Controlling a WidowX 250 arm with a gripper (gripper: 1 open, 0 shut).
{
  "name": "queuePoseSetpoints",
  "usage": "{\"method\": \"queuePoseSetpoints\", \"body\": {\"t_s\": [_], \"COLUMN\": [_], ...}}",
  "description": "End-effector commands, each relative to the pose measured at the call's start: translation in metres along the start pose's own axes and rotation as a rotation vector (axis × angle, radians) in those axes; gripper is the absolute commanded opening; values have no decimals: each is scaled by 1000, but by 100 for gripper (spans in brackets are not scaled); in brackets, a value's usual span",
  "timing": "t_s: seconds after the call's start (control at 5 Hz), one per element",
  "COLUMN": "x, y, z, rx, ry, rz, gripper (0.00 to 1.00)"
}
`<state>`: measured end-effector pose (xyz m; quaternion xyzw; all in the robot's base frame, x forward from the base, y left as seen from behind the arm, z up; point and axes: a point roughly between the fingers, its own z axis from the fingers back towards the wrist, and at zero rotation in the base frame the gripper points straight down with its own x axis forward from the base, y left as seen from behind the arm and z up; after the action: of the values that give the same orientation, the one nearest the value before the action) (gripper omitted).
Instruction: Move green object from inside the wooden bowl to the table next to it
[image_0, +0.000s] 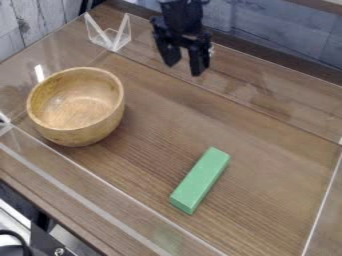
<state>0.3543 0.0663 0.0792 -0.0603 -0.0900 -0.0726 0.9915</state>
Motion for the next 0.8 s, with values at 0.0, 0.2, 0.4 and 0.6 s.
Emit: {"method": "queuePoseSetpoints", "body": {"t_s": [0.0,0.2,0.4,0.6], "x": [20,26,28,29], "y": [4,2,-1,-7], "z": [22,19,17,13], "rx": [31,29,28,40], "ry": [-86,-84,-82,-84], "rz": [-81,-122,-163,-145], "gripper": [100,100,100,100]}}
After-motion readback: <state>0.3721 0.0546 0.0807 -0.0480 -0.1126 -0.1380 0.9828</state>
